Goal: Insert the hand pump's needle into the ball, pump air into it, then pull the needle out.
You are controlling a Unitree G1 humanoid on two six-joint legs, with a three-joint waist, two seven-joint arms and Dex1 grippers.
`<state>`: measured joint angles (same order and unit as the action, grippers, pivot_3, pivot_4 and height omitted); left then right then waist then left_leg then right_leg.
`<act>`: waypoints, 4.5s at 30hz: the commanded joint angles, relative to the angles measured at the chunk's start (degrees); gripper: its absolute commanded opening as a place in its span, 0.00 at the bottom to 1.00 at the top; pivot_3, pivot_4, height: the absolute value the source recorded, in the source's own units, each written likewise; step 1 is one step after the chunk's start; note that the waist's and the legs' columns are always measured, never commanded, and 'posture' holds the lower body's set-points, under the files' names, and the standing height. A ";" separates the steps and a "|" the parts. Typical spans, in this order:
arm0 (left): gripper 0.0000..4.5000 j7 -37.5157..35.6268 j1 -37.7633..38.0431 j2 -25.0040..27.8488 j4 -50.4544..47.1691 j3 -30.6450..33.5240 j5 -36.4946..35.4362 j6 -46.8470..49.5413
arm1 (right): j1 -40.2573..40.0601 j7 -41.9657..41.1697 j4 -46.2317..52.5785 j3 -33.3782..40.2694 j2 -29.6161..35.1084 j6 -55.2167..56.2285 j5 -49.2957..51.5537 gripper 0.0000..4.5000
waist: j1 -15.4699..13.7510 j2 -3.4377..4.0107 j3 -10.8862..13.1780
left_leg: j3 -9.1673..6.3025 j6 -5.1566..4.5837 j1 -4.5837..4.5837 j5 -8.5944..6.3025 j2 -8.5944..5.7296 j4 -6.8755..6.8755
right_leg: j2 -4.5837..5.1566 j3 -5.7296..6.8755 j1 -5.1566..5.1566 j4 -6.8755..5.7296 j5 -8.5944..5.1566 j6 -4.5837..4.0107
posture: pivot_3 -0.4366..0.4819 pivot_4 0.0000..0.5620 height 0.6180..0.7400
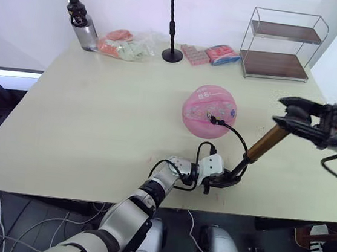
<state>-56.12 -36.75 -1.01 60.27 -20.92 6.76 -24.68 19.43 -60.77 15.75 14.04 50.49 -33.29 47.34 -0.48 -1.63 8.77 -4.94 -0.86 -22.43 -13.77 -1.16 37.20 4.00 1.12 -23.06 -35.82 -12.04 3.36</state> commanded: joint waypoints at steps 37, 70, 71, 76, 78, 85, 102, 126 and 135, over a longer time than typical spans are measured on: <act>0.24 -0.52 2.75 2.27 3.72 -0.77 1.93 3.15 | 13.52 2.87 -3.37 7.78 6.15 -9.27 8.14 0.46 | -0.20 0.45 0.36 | 0.00 0.00 -0.30 0.00 -0.09 -0.04 | 0.05 -0.09 -0.26 0.04 0.02 -0.04 | 0.48 0.27 1.00; 0.24 0.47 2.78 1.67 3.54 -1.48 2.20 2.55 | -12.10 0.70 -8.67 -16.57 -11.78 19.50 -22.04 0.43 | -0.06 -0.36 -0.46 | 0.05 0.00 0.61 -0.03 0.30 -0.21 | -0.09 -0.13 0.44 0.00 -0.11 -0.22 | 0.48 0.27 1.00; 0.24 0.43 2.77 1.67 3.60 -1.51 2.22 2.54 | -11.73 0.44 -7.67 -15.53 -11.30 18.31 -20.62 0.43 | -0.08 -0.36 -0.46 | 0.05 0.01 0.65 -0.03 0.30 -0.21 | -0.09 -0.13 0.49 0.00 -0.12 -0.24 | 0.48 0.27 1.00; 0.24 0.35 2.84 1.63 3.93 -1.75 2.52 2.33 | -5.32 -0.52 -2.15 -6.85 -5.96 9.31 -9.76 0.43 | -0.28 0.02 -0.18 | 0.03 0.01 0.50 -0.03 0.25 -0.21 | -0.01 -0.13 0.39 0.03 -0.13 -0.26 | 0.48 0.27 1.00; 0.24 0.33 2.80 1.59 4.05 -1.78 2.62 2.25 | -3.25 -0.03 -0.32 -4.07 -4.03 4.19 -5.14 0.43 | -0.33 0.41 0.09 | 0.06 0.01 0.39 -0.03 0.18 -0.20 | 0.03 -0.16 0.30 0.05 -0.11 -0.23 | 0.48 0.27 1.00; 0.24 0.03 2.77 1.59 4.22 -1.84 2.76 1.98 | 6.59 1.11 0.23 6.06 4.31 -6.59 4.10 0.43 | -0.38 0.64 0.30 | 0.02 -0.01 -0.37 -0.02 -0.23 -0.05 | 0.16 -0.10 -0.25 0.09 0.01 -0.04 | 0.48 0.27 1.00; 0.24 -0.28 2.84 1.58 4.16 -1.72 2.72 1.98 | 0.76 3.12 4.21 2.99 0.07 -1.14 -1.90 0.42 | -0.29 0.44 0.34 | 0.17 -0.02 -0.32 -0.03 -0.23 -0.02 | 0.12 -0.08 -0.22 0.07 0.01 -0.03 | 0.48 0.27 1.00; 0.24 0.20 2.12 0.72 5.39 -1.28 2.86 1.44 | -18.30 3.18 -4.38 -16.33 -16.52 23.99 -23.67 0.42 | -0.25 -0.11 -0.50 | -0.12 0.00 0.54 -0.04 0.03 -0.16 | 0.03 0.10 0.53 0.01 -0.10 -0.18 | 0.48 0.27 1.00; 0.24 0.10 1.87 0.68 5.65 -1.18 2.88 1.45 | -12.09 3.65 3.65 -6.87 -11.03 15.10 -14.18 0.42 | -0.36 0.27 -0.25 | -0.16 0.01 0.40 -0.04 -0.04 -0.18 | 0.08 0.12 0.46 0.07 -0.10 -0.17 | 0.48 0.27 1.00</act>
<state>-56.41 -36.81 -2.13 61.79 -20.80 6.57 -25.50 6.69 -55.61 16.49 5.47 38.99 -16.35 28.40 -0.84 -1.36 8.52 -5.08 -0.85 -22.15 -13.82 -1.25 37.03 4.09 1.24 -22.72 -35.75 -12.13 3.20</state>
